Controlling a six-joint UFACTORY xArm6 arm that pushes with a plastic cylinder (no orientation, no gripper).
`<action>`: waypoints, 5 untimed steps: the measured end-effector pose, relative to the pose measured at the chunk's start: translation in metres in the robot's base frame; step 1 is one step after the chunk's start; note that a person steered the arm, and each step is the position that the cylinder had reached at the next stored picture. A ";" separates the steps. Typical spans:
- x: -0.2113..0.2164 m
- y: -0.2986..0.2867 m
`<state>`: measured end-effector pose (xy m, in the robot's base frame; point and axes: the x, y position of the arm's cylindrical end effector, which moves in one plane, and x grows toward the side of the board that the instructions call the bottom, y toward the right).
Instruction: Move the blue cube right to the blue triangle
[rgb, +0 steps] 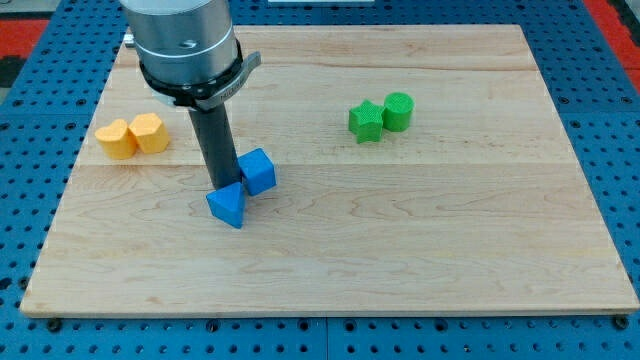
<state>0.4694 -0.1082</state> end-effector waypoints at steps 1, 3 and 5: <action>-0.043 -0.030; -0.006 0.044; -0.002 0.056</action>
